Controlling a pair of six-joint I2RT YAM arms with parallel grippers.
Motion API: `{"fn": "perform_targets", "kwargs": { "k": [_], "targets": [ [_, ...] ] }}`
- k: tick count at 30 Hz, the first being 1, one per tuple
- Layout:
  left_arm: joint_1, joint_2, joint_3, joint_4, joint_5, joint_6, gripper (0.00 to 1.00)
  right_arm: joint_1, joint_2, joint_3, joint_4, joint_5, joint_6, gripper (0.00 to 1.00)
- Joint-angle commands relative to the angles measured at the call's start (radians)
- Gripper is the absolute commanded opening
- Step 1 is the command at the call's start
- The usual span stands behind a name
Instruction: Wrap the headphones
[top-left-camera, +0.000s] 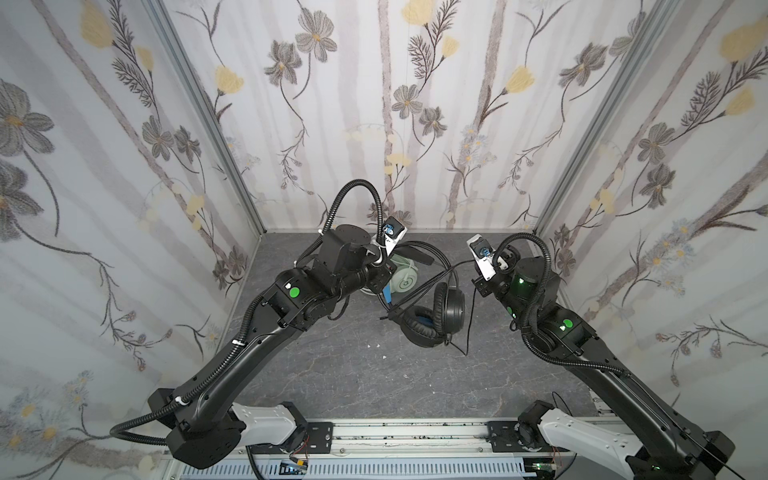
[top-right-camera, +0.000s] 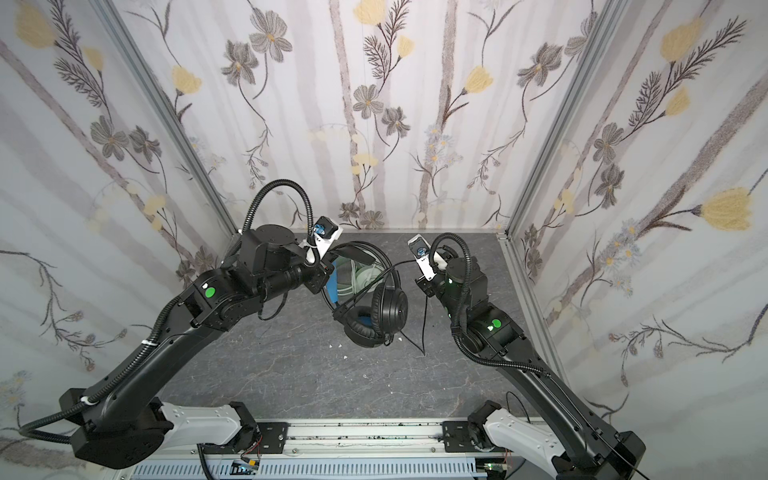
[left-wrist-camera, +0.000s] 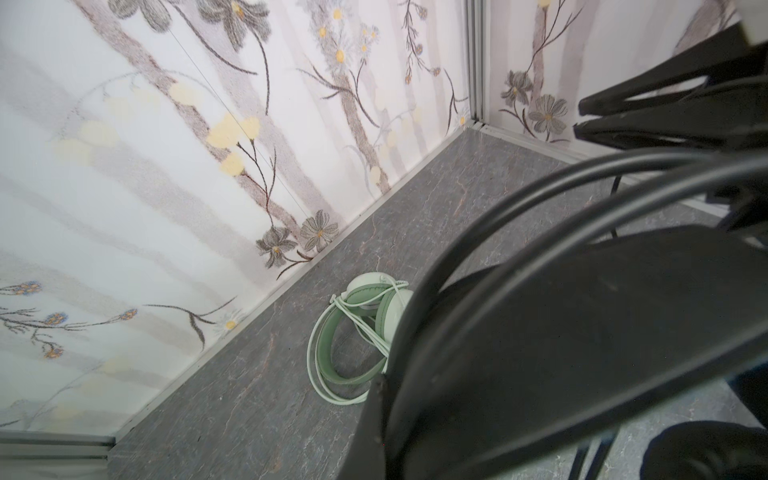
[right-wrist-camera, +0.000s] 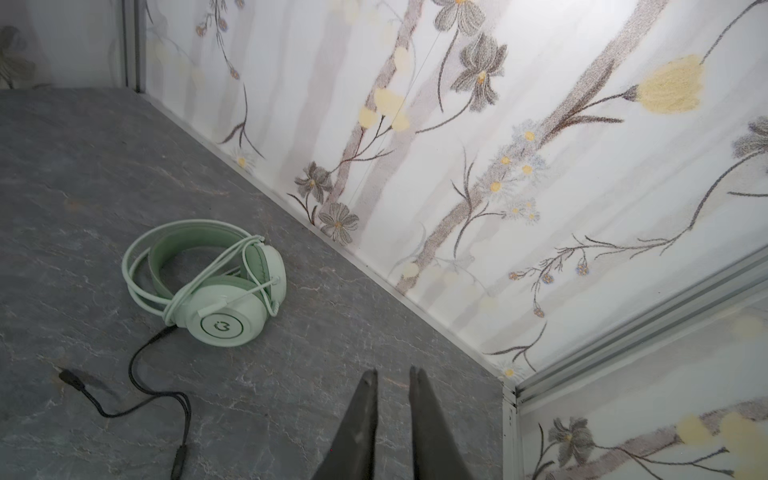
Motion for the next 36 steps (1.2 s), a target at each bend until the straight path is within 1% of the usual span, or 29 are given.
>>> {"fn": "perform_targets", "kwargs": {
  "k": [1, 7, 10, 13, 16, 20, 25, 32, 36],
  "targets": [
    [-0.002, -0.010, 0.044, 0.065, 0.061, -0.063, 0.00, -0.015, 0.007, 0.007, 0.094, -0.079, 0.088, 0.18],
    [-0.001, -0.017, 0.070, 0.129, 0.143, -0.143, 0.00, -0.047, 0.019, 0.018, 0.141, -0.158, 0.159, 0.17],
    [-0.003, -0.018, 0.056, 0.189, 0.169, -0.190, 0.00, -0.069, 0.025, 0.014, 0.161, -0.204, 0.197, 0.14],
    [-0.008, -0.017, 0.059, 0.223, 0.191, -0.220, 0.00, -0.078, 0.042, 0.012, 0.165, -0.215, 0.218, 0.10],
    [-0.025, -0.018, 0.073, 0.244, 0.185, -0.225, 0.00, -0.078, 0.056, 0.012, 0.166, -0.229, 0.223, 0.10],
    [-0.039, -0.018, 0.066, 0.317, 0.199, -0.268, 0.00, -0.079, 0.062, 0.000, 0.185, -0.236, 0.238, 0.10],
    [-0.066, -0.005, 0.065, 0.401, 0.164, -0.303, 0.00, -0.080, 0.046, -0.041, 0.225, -0.269, 0.277, 0.10],
    [-0.092, 0.027, 0.074, 0.507, 0.070, -0.337, 0.00, -0.080, 0.043, -0.099, 0.262, -0.302, 0.333, 0.11],
    [-0.122, 0.046, 0.100, 0.539, 0.012, -0.332, 0.00, -0.080, 0.046, -0.138, 0.304, -0.327, 0.384, 0.11]
  ]
}}
